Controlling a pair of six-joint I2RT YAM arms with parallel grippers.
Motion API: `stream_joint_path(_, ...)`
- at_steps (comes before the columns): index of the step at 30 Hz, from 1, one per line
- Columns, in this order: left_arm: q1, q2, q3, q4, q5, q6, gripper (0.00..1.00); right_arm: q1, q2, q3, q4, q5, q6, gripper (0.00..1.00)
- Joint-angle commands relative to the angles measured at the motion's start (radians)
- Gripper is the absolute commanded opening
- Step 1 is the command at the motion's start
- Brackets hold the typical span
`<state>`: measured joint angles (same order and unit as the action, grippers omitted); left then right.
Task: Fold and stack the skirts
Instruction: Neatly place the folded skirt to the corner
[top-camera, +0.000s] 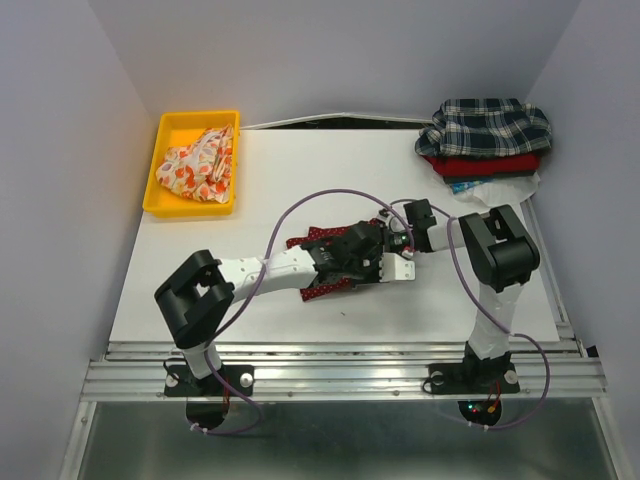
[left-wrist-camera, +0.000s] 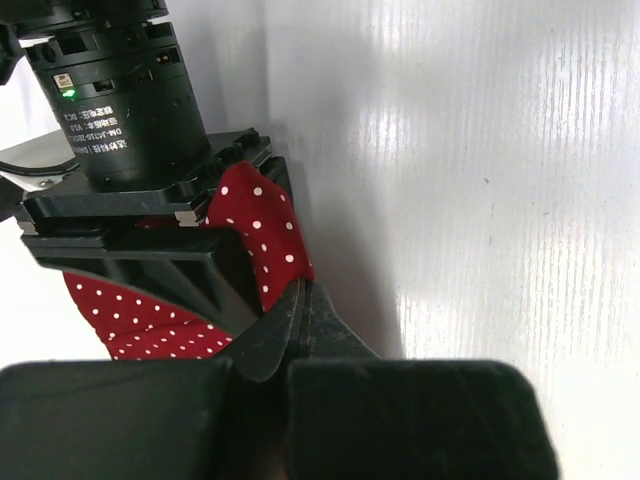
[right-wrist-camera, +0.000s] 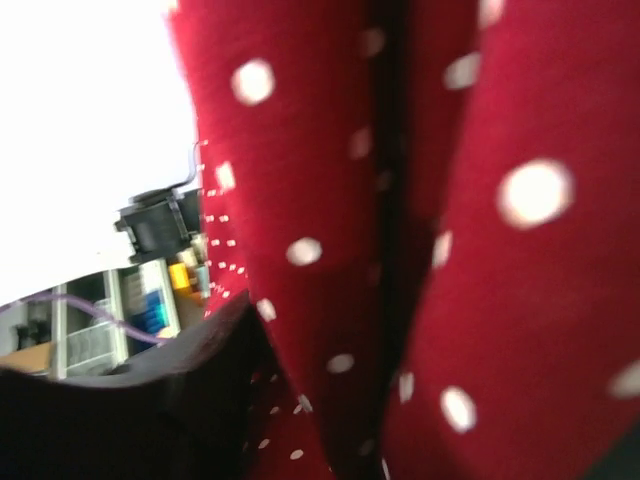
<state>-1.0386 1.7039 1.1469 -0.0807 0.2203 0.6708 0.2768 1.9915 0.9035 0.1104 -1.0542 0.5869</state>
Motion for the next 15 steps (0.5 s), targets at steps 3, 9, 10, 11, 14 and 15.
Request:
stream_joint_path(3, 0.003, -0.079, -0.016, 0.022, -0.035, -0.037, 0.00, 0.009, -0.057, 0.115, -0.228, 0.224, -0.202, 0.30)
stream_joint_path(9, 0.003, -0.104, -0.024, 0.038, -0.062, -0.105, 0.31, 0.009, -0.099, 0.221, -0.385, 0.278, -0.323, 0.01)
stream_joint_path(10, 0.005, -0.142, -0.024, 0.035, -0.065, -0.112, 0.36, 0.009, -0.099, 0.247, -0.423, 0.295, -0.358, 0.01)
stream_joint_path(11, 0.006, -0.167, -0.030, 0.032, -0.068, -0.119, 0.40, 0.009, -0.106, 0.297, -0.492, 0.316, -0.425, 0.01)
stream_joint_path(14, 0.041, -0.259, -0.029, -0.026, -0.044, -0.134, 0.45, 0.009, -0.125, 0.362, -0.580, 0.425, -0.556, 0.01)
stream_joint_path(15, 0.057, -0.274, -0.020, -0.049, -0.035, -0.138, 0.45, 0.009, -0.131, 0.406, -0.622, 0.488, -0.576, 0.01)
